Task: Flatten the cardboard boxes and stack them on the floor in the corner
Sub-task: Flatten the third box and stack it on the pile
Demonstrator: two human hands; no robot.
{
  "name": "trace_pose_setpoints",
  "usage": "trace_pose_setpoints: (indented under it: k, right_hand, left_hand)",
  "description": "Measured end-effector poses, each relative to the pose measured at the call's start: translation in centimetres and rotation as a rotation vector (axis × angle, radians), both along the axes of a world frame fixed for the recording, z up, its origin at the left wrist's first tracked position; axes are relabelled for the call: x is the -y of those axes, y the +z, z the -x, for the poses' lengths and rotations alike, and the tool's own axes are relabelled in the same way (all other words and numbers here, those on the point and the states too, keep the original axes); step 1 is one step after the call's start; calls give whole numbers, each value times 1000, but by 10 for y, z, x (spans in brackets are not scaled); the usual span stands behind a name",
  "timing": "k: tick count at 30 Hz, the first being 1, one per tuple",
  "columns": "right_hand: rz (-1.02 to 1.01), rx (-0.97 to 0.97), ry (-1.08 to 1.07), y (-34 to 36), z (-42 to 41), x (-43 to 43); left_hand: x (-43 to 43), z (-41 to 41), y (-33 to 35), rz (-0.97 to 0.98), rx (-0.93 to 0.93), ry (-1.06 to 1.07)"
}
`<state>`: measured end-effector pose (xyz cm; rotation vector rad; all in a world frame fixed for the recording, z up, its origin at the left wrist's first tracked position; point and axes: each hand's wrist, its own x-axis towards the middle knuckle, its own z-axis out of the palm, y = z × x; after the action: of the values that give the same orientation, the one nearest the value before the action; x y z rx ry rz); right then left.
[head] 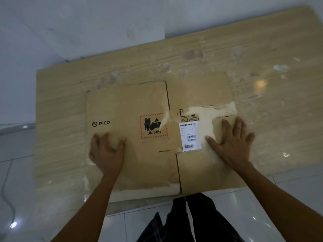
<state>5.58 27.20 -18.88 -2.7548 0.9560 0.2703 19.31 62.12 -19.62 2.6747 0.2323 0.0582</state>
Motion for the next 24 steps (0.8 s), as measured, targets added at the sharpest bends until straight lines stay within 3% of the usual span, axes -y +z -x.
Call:
trace_pose_setpoints:
  k: [3, 6, 10, 16, 24]
  right_hand:
    - [-59, -35, -95, 15, -3, -5]
    - [-131, 30, -228, 33, -12, -1]
    - [-516, 164, -475, 51, -9, 40]
    - [-851, 346, -527, 86, 34, 101]
    - [-845, 650, -557, 135, 150, 224]
  left_hand:
    - [1, -11, 15, -20, -236, 311]
    - [4, -17, 35, 27, -312, 347]
    - [-1, -27, 70, 66, -352, 485]
    - [38, -19, 116, 319, -168, 323]
    - [226, 44, 198, 302, -7, 153]
